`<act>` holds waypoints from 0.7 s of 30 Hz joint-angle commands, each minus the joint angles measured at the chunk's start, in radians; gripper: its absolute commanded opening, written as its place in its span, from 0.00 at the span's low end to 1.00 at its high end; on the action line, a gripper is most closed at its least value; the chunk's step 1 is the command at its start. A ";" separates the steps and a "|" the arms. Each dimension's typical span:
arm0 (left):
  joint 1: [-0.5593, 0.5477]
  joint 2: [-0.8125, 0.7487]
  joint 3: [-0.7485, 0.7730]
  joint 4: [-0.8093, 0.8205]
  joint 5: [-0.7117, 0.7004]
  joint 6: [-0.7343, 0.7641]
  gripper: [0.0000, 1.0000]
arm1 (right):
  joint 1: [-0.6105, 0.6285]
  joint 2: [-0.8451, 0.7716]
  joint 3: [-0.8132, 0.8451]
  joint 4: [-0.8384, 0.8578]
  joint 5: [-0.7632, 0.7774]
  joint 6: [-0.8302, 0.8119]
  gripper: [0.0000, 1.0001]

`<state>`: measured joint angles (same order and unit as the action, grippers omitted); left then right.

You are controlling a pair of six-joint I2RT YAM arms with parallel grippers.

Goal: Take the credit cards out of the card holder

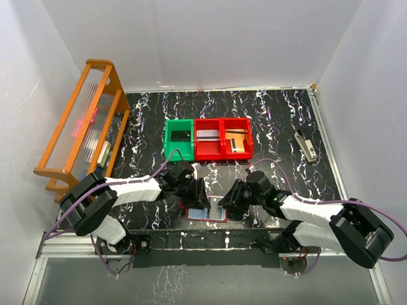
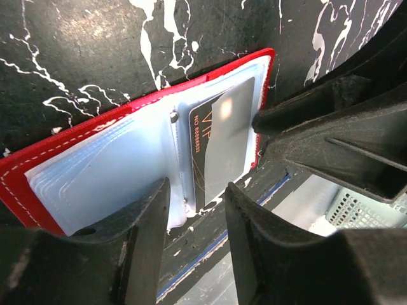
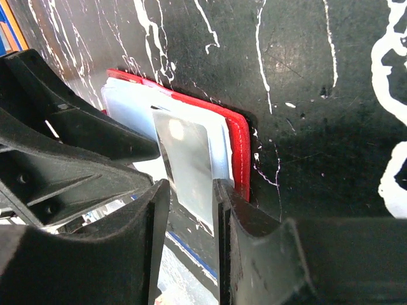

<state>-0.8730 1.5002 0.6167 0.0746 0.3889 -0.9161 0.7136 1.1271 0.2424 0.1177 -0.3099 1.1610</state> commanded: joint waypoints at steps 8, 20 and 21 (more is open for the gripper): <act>-0.003 -0.023 0.007 -0.079 -0.069 0.014 0.29 | 0.003 -0.068 0.146 -0.069 -0.011 -0.031 0.29; -0.003 -0.078 0.029 -0.112 -0.073 0.051 0.31 | 0.005 0.047 0.077 -0.117 0.029 -0.029 0.29; -0.004 -0.083 0.037 -0.107 -0.065 0.056 0.32 | 0.006 0.054 0.056 -0.107 0.030 -0.030 0.29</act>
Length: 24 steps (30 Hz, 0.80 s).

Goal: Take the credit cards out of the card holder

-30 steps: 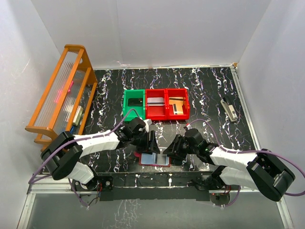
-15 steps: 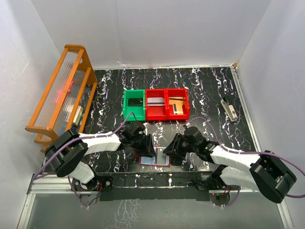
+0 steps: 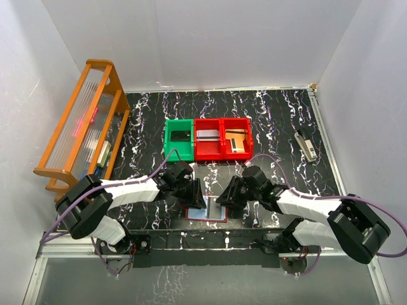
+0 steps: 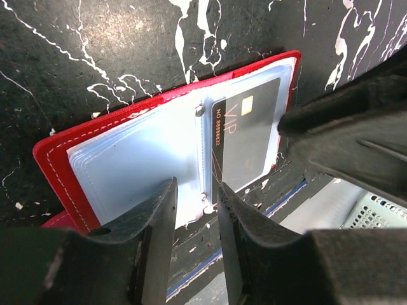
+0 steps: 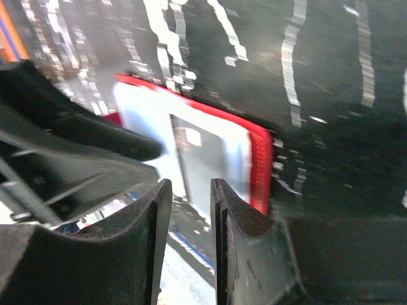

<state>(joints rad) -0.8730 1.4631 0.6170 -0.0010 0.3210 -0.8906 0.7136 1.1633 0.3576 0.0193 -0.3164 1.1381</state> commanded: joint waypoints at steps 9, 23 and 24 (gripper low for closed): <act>-0.003 -0.078 0.072 0.034 0.033 0.029 0.41 | 0.005 0.040 -0.113 0.003 0.078 0.028 0.30; -0.004 0.030 -0.018 0.173 0.059 -0.049 0.36 | 0.005 0.025 -0.144 0.037 0.082 0.053 0.31; -0.004 0.036 -0.019 0.172 0.059 -0.051 0.35 | 0.005 0.032 -0.144 0.048 0.077 0.052 0.31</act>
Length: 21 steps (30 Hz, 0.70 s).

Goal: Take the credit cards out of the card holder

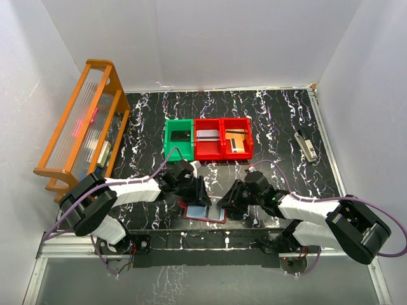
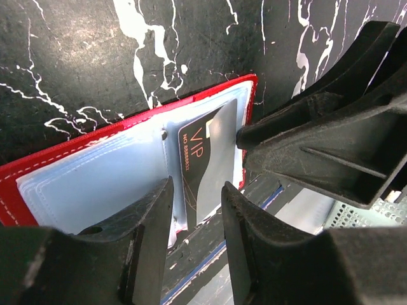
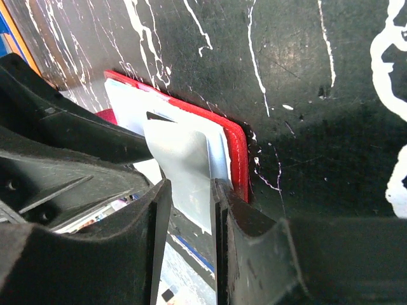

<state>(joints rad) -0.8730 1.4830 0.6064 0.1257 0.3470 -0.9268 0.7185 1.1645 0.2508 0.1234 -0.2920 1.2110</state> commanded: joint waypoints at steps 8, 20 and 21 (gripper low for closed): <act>-0.005 0.020 -0.041 0.049 0.017 -0.046 0.26 | 0.000 0.077 -0.030 -0.029 0.027 -0.032 0.31; -0.005 -0.053 -0.055 0.064 -0.004 -0.050 0.12 | 0.000 0.092 -0.027 -0.013 0.017 -0.031 0.32; -0.004 -0.053 -0.058 0.079 0.003 -0.056 0.09 | 0.001 0.093 -0.027 -0.012 0.016 -0.031 0.32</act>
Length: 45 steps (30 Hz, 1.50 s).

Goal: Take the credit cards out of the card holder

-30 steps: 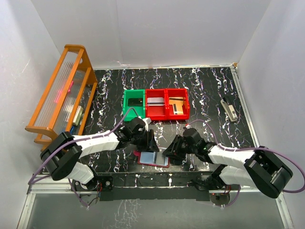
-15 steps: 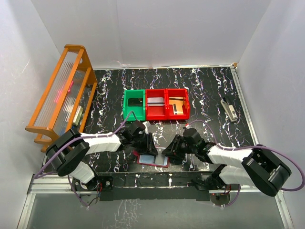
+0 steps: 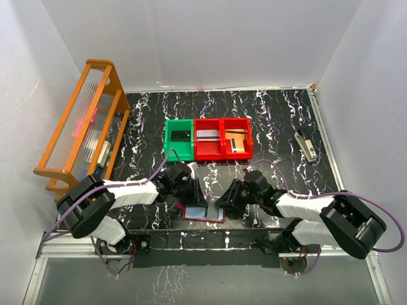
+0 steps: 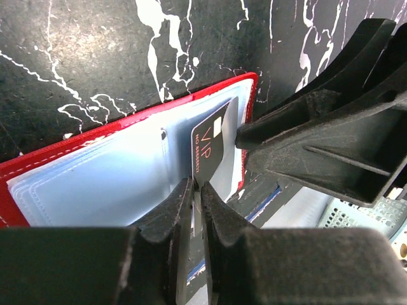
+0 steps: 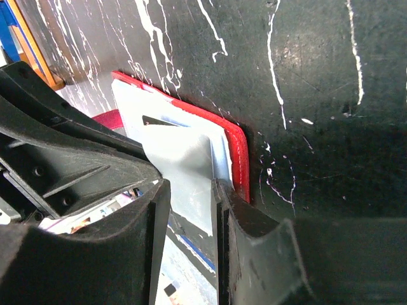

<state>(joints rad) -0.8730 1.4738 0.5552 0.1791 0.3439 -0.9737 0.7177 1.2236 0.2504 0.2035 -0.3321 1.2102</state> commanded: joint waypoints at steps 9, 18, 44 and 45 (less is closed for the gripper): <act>-0.004 -0.010 -0.015 0.092 0.056 -0.028 0.00 | 0.001 0.038 -0.023 -0.088 0.051 -0.030 0.32; -0.004 -0.078 -0.017 -0.020 -0.004 0.003 0.00 | 0.001 0.044 -0.019 -0.092 0.054 -0.031 0.33; -0.005 -0.013 0.108 -0.107 0.123 0.122 0.35 | 0.001 0.053 -0.007 -0.100 0.043 -0.039 0.34; -0.004 -0.009 0.117 -0.116 0.124 0.126 0.35 | 0.001 0.052 -0.005 -0.102 0.043 -0.039 0.34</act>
<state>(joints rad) -0.8730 1.4536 0.6308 0.0738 0.4057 -0.8677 0.7170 1.2476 0.2588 0.2207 -0.3485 1.2098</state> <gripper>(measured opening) 0.348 0.330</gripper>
